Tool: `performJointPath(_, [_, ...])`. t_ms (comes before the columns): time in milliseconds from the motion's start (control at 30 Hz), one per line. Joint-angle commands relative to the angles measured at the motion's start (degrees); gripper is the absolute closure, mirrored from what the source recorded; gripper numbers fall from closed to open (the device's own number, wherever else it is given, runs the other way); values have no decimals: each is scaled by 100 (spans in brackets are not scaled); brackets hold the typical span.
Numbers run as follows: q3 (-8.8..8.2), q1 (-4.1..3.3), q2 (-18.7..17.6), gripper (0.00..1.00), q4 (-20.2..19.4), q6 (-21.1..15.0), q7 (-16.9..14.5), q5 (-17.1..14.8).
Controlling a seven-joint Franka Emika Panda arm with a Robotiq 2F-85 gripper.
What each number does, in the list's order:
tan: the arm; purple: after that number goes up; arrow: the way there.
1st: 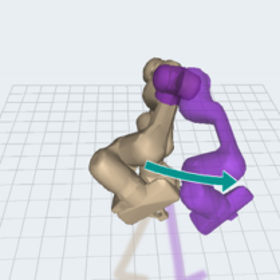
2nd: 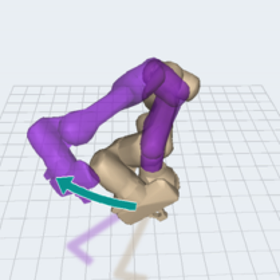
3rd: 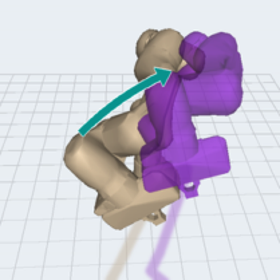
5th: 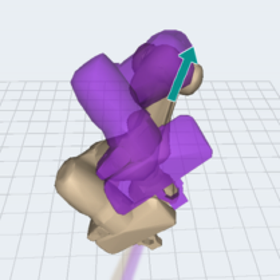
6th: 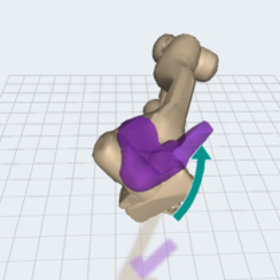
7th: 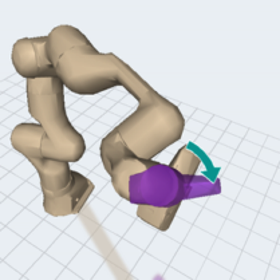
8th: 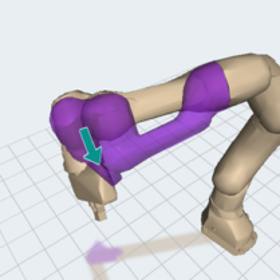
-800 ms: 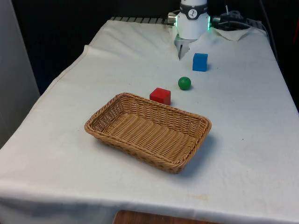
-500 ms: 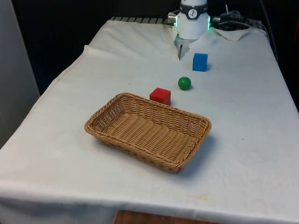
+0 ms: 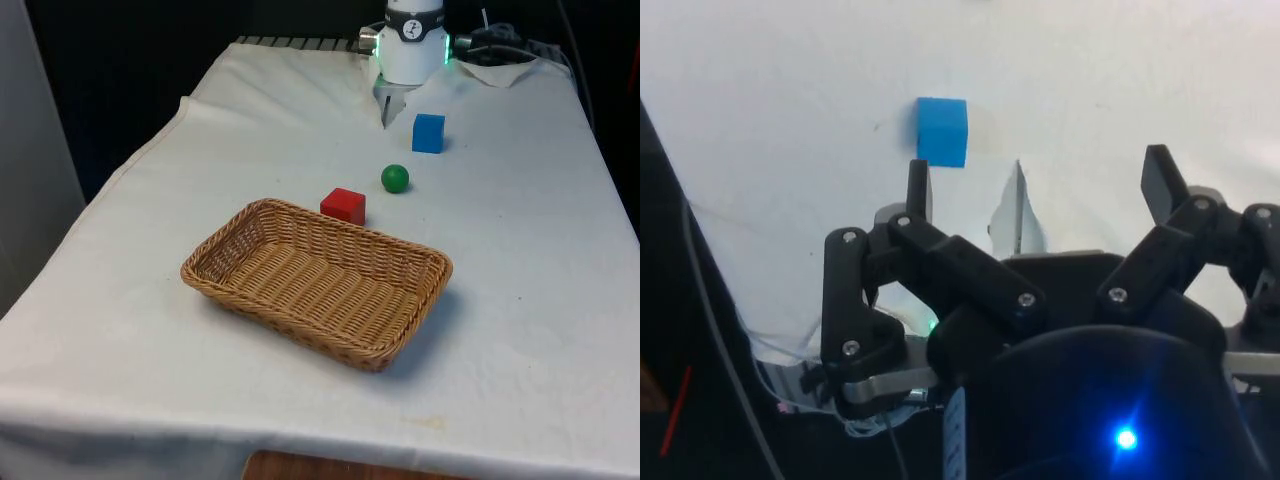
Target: Place all non-red objects into the basket.
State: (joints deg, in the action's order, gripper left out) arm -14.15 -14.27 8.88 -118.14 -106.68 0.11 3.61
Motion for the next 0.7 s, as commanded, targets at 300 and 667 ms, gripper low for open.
performJointPath(300, [63, 6, 510, 0, -453, 6, 195, 275])
performJointPath(667, [80, 0, 877, 0, -814, 40, 281, 430])
